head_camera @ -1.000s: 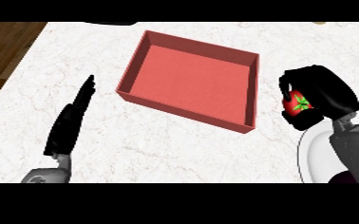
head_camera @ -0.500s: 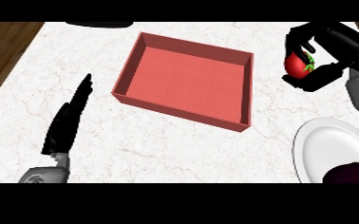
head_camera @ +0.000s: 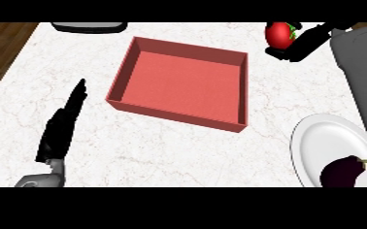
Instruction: Pick the tomato from the plate and place it in the cardboard box
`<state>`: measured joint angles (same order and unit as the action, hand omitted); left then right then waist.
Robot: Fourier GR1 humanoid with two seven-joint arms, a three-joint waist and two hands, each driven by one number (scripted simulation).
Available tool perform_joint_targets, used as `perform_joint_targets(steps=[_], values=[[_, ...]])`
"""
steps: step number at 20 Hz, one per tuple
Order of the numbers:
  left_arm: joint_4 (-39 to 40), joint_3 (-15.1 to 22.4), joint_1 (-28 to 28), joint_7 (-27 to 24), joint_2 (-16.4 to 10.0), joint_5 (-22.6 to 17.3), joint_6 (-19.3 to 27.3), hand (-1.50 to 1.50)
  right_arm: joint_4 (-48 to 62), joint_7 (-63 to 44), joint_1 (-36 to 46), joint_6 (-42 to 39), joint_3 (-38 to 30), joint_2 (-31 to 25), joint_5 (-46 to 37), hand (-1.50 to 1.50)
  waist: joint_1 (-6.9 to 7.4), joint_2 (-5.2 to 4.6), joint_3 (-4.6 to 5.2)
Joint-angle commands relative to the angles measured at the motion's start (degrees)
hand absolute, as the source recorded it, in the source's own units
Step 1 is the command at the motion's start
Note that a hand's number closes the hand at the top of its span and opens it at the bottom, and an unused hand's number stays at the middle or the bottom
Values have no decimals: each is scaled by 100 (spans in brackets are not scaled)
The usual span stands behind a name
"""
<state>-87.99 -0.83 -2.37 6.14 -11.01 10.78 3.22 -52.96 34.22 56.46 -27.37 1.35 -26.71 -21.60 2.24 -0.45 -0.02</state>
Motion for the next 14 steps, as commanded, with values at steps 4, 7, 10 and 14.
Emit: perform_joint_targets(steps=[4, 7, 10, 14], values=[[150, 5, -16, -112, 118, 151, 130, 0, 648, -458, 994, 141, 220, 874, -276, 150, -103, 24, 5], [-12, -108, 345, -254, 41, 13, 3, 0, 743, -706, 1159, 89, 217, 1068, -328, 150, -113, 36, 4], [258, -221, 157, -447, -93, -22, -109, 0, 761, -1220, 1305, 412, 471, 1735, -531, 150, -132, 34, 7], [44, -134, -43, -22, 21, -12, -93, 0, 1595, -1051, 1658, 614, 629, 1918, -943, 150, -55, 4, 5]])
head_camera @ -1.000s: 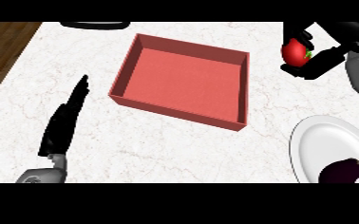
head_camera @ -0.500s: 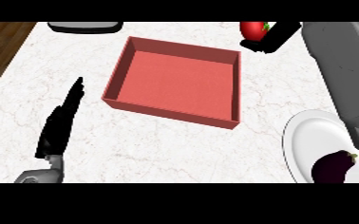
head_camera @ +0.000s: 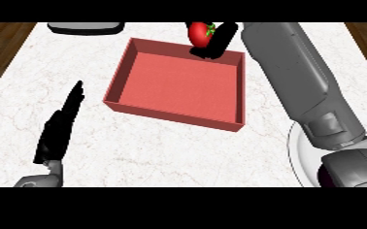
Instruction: Pick the tomato from the plate and place it in the cardboard box
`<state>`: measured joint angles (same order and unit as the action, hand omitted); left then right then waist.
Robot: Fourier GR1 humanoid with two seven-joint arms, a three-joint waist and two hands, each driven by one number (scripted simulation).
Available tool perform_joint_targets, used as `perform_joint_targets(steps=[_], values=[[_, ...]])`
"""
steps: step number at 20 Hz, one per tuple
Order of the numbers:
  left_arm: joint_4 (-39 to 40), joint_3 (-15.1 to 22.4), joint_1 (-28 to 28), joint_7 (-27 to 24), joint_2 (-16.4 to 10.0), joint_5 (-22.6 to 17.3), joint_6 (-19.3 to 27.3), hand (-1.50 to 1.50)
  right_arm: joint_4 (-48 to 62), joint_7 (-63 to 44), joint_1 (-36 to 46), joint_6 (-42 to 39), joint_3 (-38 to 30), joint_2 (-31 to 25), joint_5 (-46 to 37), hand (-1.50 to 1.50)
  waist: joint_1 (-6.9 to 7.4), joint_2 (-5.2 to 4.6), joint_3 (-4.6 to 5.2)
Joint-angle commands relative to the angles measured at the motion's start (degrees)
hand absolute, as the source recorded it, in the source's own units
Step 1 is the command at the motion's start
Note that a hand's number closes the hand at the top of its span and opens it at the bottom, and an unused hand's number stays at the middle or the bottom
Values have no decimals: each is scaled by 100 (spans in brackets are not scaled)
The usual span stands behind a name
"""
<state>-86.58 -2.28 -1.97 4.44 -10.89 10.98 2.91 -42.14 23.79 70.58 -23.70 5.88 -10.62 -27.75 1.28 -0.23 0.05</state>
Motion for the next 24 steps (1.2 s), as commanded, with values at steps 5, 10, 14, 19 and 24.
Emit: perform_joint_targets(steps=[5, 10, 14, 19, 24], values=[[-238, 68, -17, 203, -7, 97, -41, 0, 924, -443, 265, 818, 501, 1032, -541, 150, 84, -27, -1], [-224, -42, -41, 147, -127, -38, -232, 0, 1523, -787, 196, 1157, 879, 1052, -187, -150, 217, -45, 2], [-390, 73, 149, 97, 63, 24, -131, 0, 1878, -426, 185, 1411, 964, 1058, 67, -150, 176, -42, -1], [150, 283, -282, 52, 316, 285, 69, 0, 1713, -493, 117, 1457, 1045, 1061, 1145, -150, 328, -76, 2], [-19, 94, -52, -23, 171, 84, -71, 0, 2017, -238, 153, 1859, -65, 1061, 1810, -150, 207, -78, -4]])
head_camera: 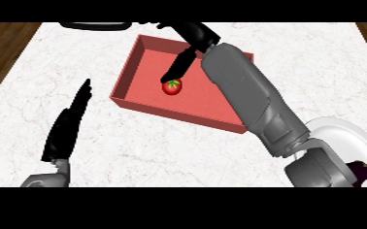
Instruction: Pick the tomato from the plate and place it in the cardboard box
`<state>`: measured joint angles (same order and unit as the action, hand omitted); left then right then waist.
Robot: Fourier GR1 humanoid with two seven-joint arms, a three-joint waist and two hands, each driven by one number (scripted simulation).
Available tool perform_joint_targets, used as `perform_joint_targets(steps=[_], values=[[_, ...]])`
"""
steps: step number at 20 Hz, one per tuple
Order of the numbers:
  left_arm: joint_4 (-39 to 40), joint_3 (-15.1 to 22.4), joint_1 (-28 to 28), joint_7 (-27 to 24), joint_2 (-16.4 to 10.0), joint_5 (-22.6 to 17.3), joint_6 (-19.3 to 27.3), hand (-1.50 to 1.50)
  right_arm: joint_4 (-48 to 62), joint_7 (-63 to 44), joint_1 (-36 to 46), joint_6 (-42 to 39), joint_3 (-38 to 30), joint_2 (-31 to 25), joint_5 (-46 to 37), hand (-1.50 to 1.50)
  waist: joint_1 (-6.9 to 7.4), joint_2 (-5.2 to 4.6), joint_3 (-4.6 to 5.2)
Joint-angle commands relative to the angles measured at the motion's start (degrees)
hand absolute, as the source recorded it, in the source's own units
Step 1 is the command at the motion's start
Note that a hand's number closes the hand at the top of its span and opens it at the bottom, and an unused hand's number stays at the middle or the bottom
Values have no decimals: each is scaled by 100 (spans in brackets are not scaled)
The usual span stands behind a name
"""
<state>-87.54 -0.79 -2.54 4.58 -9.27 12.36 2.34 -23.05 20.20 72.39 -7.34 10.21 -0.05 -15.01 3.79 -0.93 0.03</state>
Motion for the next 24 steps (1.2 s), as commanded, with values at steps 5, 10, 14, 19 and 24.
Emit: perform_joint_targets(steps=[5, 10, 14, 19, 24], values=[[-28, -130, -13, -14, -68, -84, -45, 0, 475, -4, 379, -226, -1386, -173, 1274, -150, -45, -43, -2], [-130, -134, -8, 28, -136, -135, -169, 0, 852, 22, 505, -423, -1888, -1026, 1567, -150, 12, -75, -2], [60, -80, -236, 181, -60, -38, -95, 0, 1098, -18, 515, -364, -2161, -1632, 1698, -150, 55, -137, -5], [-53, -142, -196, 64, -184, -91, -197, 0, 1310, 137, 322, -1155, -2364, -2444, 1837, -150, 144, -166, -13], [-81, -16, -177, -24, -55, -13, -119, 0, 1348, 504, 33, -1947, -2281, -3185, 1703, -150, 234, -252, -29]])
